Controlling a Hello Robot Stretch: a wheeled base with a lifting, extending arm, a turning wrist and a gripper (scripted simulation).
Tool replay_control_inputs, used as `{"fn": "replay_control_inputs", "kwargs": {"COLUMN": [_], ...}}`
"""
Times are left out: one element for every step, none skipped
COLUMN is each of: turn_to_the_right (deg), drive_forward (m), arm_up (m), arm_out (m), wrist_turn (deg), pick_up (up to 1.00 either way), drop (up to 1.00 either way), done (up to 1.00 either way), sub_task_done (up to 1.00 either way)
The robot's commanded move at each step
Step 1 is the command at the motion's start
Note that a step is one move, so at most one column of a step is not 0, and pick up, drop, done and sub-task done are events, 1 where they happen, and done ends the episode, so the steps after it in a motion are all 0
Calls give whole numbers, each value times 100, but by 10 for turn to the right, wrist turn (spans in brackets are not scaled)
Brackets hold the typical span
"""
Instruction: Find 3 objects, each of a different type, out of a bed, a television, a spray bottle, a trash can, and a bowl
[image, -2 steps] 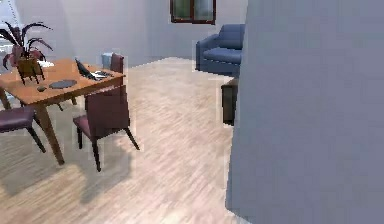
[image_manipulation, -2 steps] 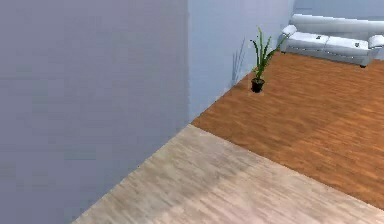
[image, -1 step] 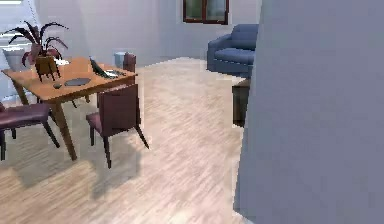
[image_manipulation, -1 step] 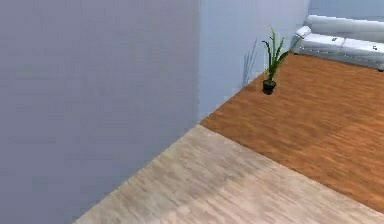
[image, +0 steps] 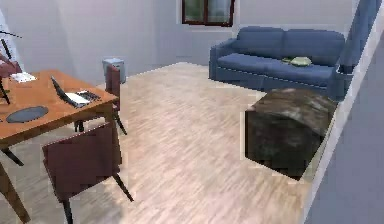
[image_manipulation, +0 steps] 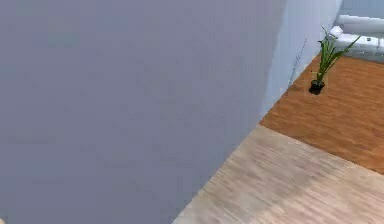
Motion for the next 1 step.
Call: {"fn": "replay_control_inputs", "kwargs": {"turn_to_the_right": [360], "drive_forward": [0], "arm_up": [0], "arm_out": [0], "wrist_turn": [0], "pick_up": [0], "drop": [0], "done": [0], "sub_task_done": [0]}}
